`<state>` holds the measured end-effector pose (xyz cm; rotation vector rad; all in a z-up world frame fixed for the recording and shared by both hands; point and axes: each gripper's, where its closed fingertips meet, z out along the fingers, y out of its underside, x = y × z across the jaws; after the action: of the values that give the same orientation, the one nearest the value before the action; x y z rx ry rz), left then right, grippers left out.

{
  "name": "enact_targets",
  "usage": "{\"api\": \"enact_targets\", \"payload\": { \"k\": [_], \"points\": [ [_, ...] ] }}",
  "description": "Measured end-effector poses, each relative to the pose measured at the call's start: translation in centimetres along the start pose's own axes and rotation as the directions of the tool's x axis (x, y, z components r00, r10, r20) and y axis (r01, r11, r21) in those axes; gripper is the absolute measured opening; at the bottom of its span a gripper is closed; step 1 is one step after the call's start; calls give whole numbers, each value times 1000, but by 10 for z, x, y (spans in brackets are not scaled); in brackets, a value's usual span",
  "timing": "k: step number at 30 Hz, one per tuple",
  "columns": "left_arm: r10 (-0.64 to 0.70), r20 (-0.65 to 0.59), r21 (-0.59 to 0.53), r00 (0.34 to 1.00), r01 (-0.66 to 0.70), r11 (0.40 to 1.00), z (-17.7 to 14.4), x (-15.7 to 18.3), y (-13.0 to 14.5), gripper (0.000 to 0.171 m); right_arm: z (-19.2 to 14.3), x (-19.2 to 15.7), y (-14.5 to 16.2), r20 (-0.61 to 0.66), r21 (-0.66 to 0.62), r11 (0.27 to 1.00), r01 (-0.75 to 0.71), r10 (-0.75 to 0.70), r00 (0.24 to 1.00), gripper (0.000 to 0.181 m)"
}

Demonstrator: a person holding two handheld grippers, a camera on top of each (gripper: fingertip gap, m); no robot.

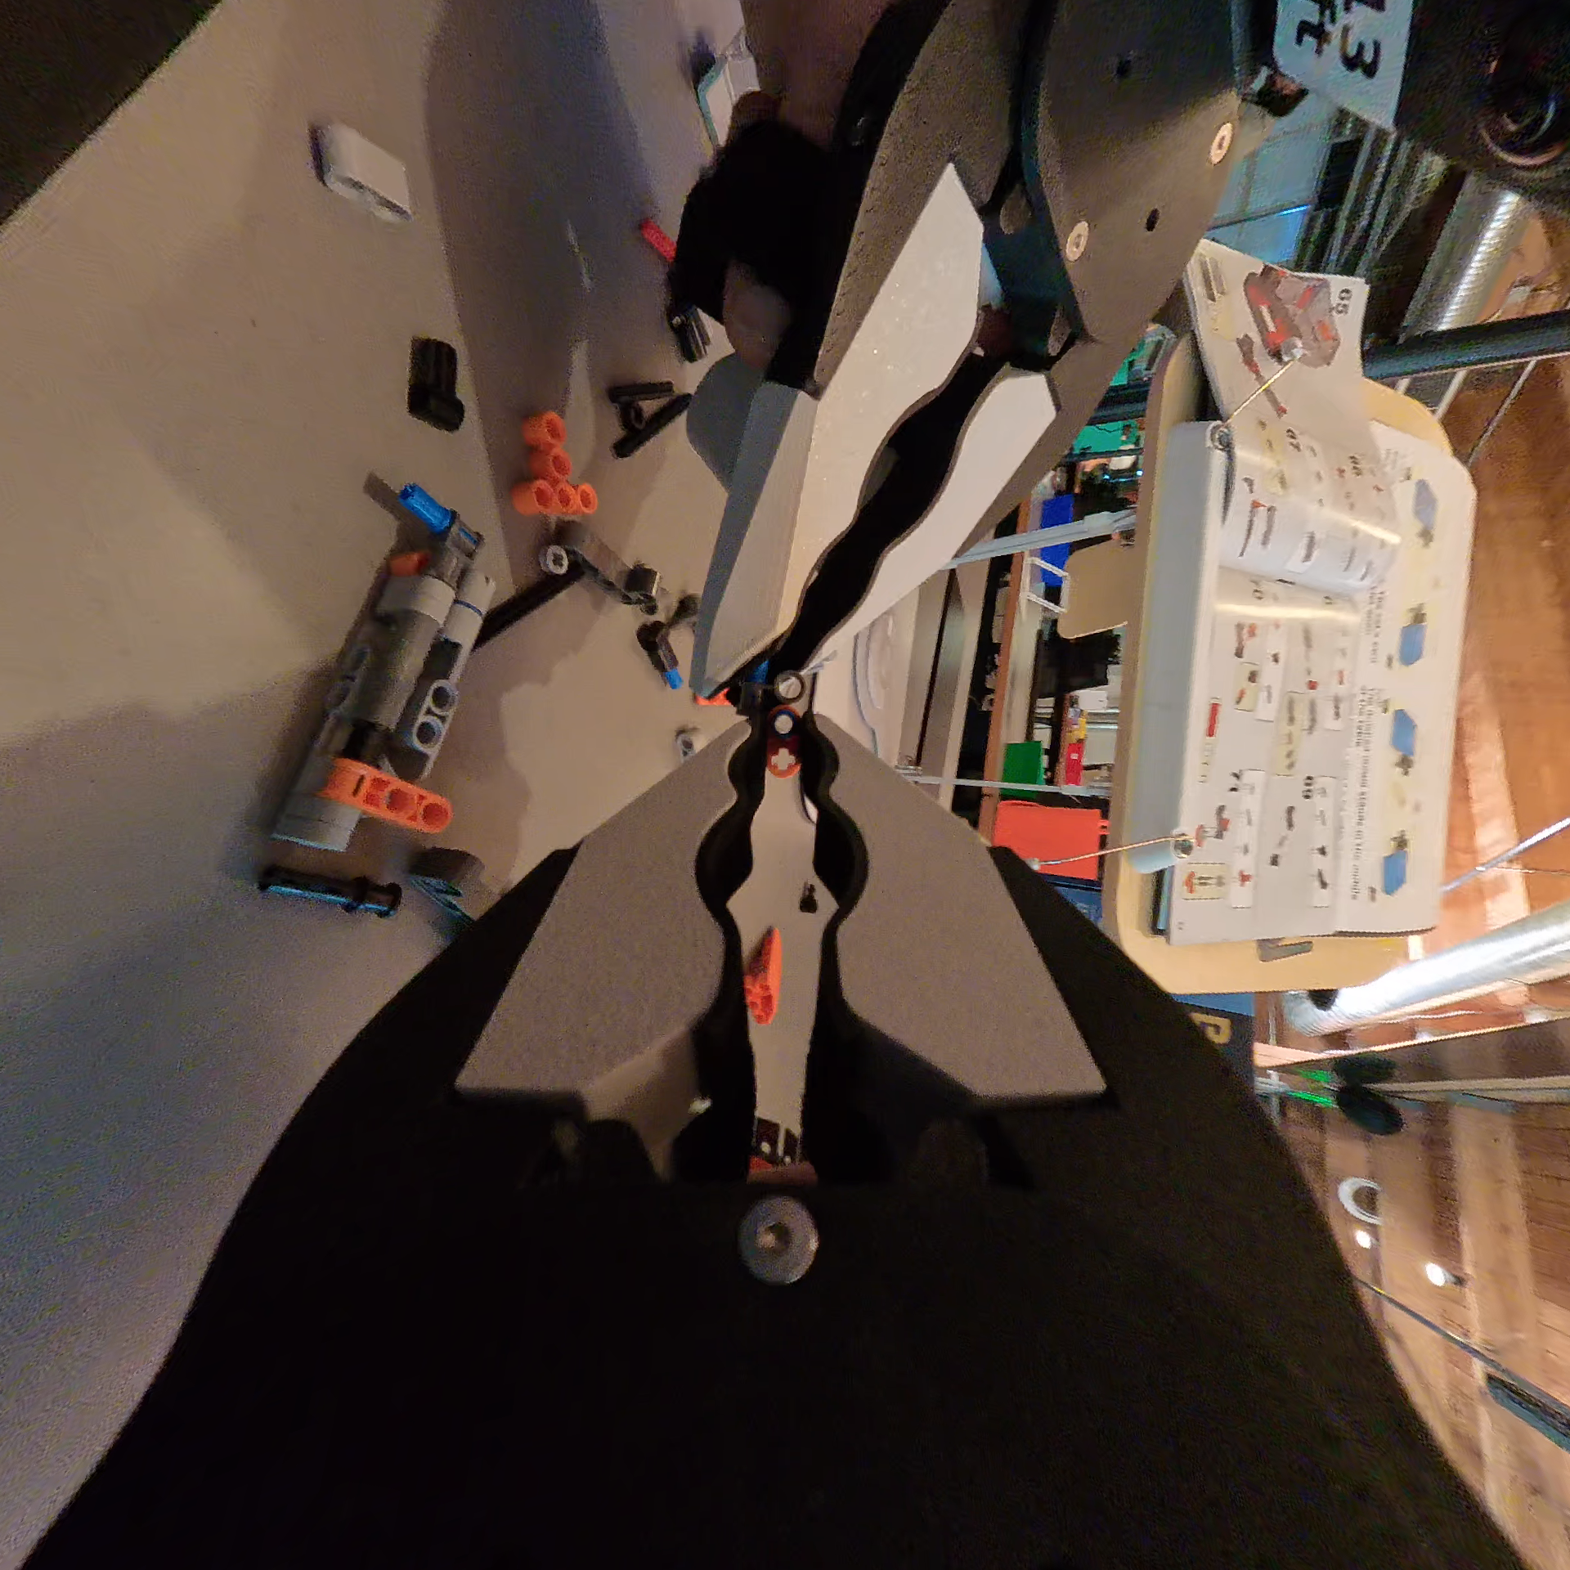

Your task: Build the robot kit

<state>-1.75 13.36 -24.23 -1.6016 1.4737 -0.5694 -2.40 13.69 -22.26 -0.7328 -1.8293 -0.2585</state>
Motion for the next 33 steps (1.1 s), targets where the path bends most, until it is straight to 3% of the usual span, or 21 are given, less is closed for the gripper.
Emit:
{"api": "enact_targets", "payload": {
  "k": [4, 9, 11, 14, 16, 18, 22, 26, 33],
  "points": [
    [-5, 62, 31, 998, 3, 1000, -1, -8, -5, 1, -1, 11, 4, -44, -25, 998, -52, 51, 998, 6],
    [-3, 145, 82, 989, -9, 997, -4, -17, -15, 1, -10, 23, 9, -18, 19, 956, -292, 293, 956, 18],
    [5, 191, 103, 982, -25, 994, -7, -22, -21, 1, -13, 29, 11, 16, 44, 901, -433, 432, 902, 21],
    [33, 278, 112, 960, -66, 992, -9, -30, -28, 1, -14, 33, 11, 103, 55, 750, -660, 653, 750, 26],
    [72, 327, 112, 942, -114, 987, -11, -31, -34, 1, -14, 37, 9, 138, 62, 672, -738, 727, 673, 23],
    [97, 362, 126, 927, -152, 980, -13, -32, -42, 1, -16, 46, 6, 130, 122, 640, -758, 747, 652, 16],
    [136, 420, 119, 897, -203, 972, -16, -35, -47, 1, -16, 54, 6, 127, 151, 643, -751, 741, 659, 15],
    [143, 453, 131, 880, -225, 966, -21, -39, -52, 1, -19, 61, 6, 78, 180, 719, -671, 670, 738, 11],
    [33, 381, 254, 924, -139, 957, -33, -40, -62, 6, -23, 71, 5, 19, 213, 795, -568, 578, 816, 8]
  ]
}}
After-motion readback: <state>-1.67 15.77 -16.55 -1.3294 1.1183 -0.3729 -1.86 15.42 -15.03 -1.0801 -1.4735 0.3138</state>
